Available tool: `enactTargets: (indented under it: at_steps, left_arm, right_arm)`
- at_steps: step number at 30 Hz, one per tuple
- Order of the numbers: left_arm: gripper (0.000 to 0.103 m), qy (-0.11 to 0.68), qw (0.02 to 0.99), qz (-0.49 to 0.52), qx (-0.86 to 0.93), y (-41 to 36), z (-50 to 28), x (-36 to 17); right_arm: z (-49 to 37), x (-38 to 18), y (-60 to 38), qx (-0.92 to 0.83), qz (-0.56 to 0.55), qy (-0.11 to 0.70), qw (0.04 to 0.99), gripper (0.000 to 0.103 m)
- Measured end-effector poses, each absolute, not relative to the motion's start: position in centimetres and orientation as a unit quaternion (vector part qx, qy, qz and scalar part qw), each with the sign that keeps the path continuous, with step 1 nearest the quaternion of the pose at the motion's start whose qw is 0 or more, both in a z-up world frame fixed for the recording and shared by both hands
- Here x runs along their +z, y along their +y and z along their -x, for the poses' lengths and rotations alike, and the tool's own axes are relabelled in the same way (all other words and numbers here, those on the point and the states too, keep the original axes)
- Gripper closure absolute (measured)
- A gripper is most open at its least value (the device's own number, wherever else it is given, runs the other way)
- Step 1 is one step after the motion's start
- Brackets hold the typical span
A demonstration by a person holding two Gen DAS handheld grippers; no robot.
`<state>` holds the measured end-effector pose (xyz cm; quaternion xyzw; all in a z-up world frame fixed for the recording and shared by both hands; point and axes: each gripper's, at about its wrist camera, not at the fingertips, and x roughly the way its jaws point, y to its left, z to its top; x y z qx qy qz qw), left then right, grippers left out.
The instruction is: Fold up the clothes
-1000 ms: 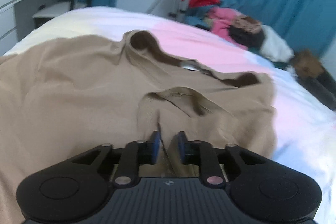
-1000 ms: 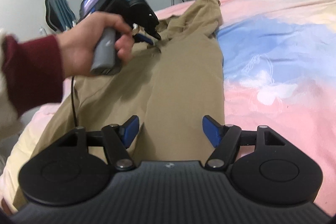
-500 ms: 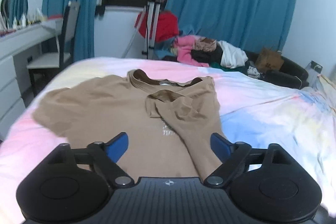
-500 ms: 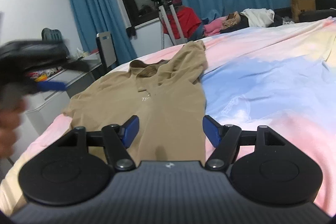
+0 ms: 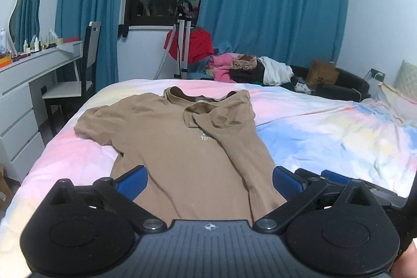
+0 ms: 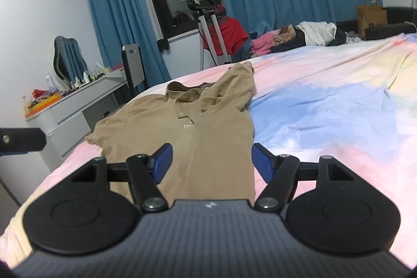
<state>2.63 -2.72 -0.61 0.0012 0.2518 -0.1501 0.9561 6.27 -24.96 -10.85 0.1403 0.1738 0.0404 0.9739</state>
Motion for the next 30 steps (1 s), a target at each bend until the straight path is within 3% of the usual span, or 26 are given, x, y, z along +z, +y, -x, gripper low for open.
enactTargets:
  at_steps: [10, 18, 30]
  left_arm:
    - [0.000, 0.240, 0.957, 0.016, -0.164, 2.9, -1.1, 2.4]
    - [0.000, 0.251, 0.961, 0.078, -0.082, 11.5, -3.7, 0.3]
    - [0.000, 0.296, 0.933, 0.206, 0.004, 19.8, -8.9, -4.3]
  right_arm:
    - [-10.6, -8.1, -20.1, 0.108, -0.082, 0.214, 0.967, 0.033]
    - [-23.2, -7.2, -7.6, 0.192, -0.038, 0.220, 0.956, 0.034]
    - [-40.8, -11.3, 10.8, 0.230, 0.006, 0.261, 0.937, 0.036]
